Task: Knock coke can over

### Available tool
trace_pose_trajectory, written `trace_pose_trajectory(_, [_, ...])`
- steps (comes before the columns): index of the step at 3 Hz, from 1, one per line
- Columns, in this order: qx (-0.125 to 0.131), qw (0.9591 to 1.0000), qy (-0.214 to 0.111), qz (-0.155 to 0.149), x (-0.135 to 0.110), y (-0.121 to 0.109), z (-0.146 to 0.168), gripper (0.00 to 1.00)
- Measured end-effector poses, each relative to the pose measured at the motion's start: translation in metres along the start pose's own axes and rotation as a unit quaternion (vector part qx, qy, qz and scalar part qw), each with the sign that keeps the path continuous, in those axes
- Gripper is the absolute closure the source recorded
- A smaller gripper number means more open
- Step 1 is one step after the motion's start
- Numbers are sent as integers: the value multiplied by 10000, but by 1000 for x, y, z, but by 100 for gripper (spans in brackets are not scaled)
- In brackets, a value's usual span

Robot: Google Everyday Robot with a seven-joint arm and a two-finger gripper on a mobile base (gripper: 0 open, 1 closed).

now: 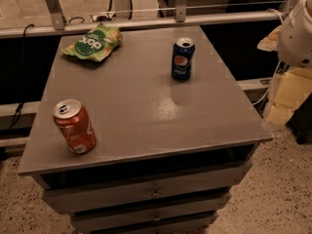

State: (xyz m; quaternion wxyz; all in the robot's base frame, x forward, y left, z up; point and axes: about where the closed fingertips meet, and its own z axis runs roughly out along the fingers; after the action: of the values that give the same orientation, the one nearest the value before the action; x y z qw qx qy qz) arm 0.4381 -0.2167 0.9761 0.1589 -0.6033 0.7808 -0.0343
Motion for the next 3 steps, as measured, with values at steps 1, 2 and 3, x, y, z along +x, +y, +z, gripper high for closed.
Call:
trace_pose_trajectory(1, [0,10000,0,0,0,0,0,0])
trace_pose_trajectory(2, [0,10000,0,0,0,0,0,0])
trace_pose_trajectory(3, [-53,9997,-221,75,-11,-1,10,0])
